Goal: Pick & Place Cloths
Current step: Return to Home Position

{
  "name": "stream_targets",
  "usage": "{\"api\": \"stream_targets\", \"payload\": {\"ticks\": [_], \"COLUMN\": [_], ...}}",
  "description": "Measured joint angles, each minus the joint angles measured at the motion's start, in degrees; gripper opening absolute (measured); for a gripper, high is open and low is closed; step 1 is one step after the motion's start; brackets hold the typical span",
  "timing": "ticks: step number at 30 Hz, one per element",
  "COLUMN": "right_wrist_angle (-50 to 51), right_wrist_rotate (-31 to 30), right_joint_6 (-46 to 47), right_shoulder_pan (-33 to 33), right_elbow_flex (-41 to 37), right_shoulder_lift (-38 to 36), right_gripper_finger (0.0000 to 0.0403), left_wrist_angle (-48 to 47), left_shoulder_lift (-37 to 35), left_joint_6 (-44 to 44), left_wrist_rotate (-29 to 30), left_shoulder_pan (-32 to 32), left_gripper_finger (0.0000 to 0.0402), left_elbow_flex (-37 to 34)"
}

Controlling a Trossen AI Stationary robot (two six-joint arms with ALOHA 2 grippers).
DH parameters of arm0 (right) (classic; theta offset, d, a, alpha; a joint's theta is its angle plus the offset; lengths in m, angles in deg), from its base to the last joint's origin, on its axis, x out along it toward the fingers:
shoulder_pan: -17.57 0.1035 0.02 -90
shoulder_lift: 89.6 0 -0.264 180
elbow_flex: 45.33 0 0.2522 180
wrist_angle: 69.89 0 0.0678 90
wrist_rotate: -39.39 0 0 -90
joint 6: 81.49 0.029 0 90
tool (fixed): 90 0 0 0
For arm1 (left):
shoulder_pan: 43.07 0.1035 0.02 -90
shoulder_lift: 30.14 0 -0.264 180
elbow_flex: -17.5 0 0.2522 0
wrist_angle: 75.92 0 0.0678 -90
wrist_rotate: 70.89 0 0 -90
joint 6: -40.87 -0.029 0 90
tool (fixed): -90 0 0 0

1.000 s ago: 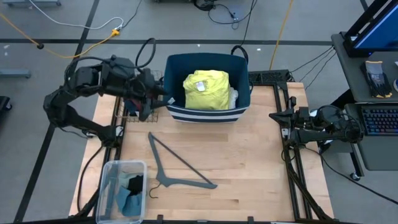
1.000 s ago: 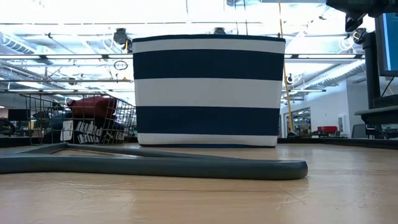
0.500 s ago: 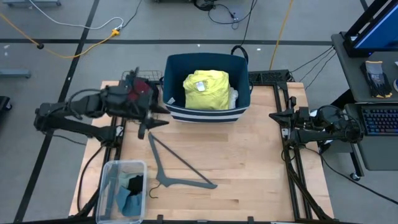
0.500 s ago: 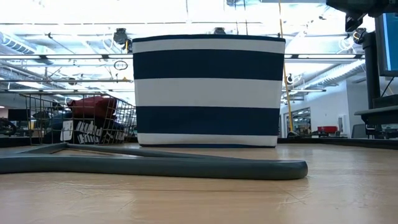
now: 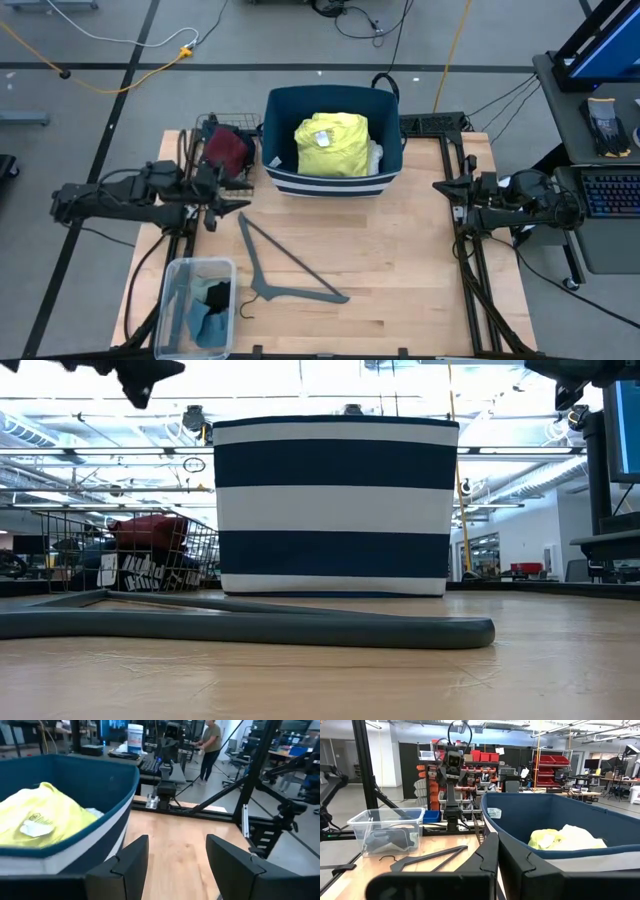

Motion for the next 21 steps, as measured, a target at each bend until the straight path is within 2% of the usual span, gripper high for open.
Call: {"api": "stream_targets", "payload": {"ticks": [9, 17, 21], "right_wrist_angle": [-0.4, -0.7, 1.4], "right_wrist_rotate": [0.0, 0.3, 4.8], "right_joint_6": [0.5, 3.6, 6.4], "right_shoulder_pan": [0.0, 0.0, 0.0], "right_elbow_flex": [0.0, 0.0, 0.0], "right_shoulder_lift": [0.0, -0.2, -0.2], "right_gripper_finger": [0.0004, 0.0004, 0.0004], "left_wrist_angle": [0.9, -2.1, -2.2], "left_shoulder_lift": [-14.4, -25.5, -29.2], "left_joint_6": [-2.4, -0.6, 0.6], "left_wrist_rotate": [0.0, -0.1, 0.0], "left_shoulder_pan": [0.0, 0.0, 0.0], "left_gripper_finger": [0.0202, 0.0202, 0.0202], "left_elbow_flex": [-8.7, -15.4, -18.6]}}
